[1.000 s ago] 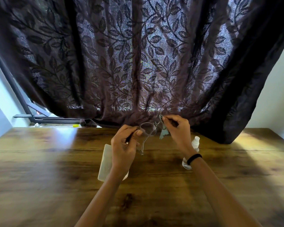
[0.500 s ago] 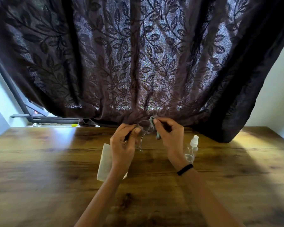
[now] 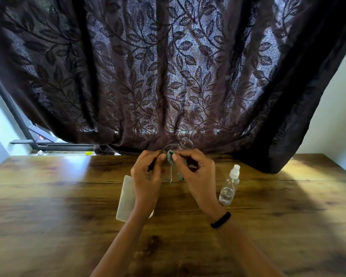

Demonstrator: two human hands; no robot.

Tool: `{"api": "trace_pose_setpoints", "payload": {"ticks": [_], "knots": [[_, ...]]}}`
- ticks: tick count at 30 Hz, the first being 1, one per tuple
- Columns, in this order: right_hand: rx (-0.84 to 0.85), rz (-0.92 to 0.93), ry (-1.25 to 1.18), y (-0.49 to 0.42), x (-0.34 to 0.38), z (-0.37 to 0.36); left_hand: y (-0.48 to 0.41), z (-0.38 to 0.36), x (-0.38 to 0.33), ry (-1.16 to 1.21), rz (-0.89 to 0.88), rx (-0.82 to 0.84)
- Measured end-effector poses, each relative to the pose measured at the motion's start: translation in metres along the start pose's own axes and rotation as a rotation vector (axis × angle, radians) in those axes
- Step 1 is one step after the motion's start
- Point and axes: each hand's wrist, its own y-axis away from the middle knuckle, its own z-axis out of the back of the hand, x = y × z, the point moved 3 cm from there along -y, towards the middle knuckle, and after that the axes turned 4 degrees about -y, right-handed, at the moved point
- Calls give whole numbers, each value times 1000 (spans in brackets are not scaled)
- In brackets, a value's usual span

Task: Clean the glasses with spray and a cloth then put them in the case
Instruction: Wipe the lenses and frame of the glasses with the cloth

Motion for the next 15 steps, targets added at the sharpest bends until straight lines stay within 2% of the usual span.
{"api": "trace_pose_setpoints", "payload": {"ticks": [3,7,9,15], "knots": [[52,-75,-128,2,3,-2,1,0,1,9,23,-8],[96,-335,-395,3,-10,1,-2,2,7,-46,22,-44],[89,-401,-423,5,-20,8,-4,4,6,-61,27,-51],[99,-509,111,18,-68,39,-4,7,4,0,111,-22]]}}
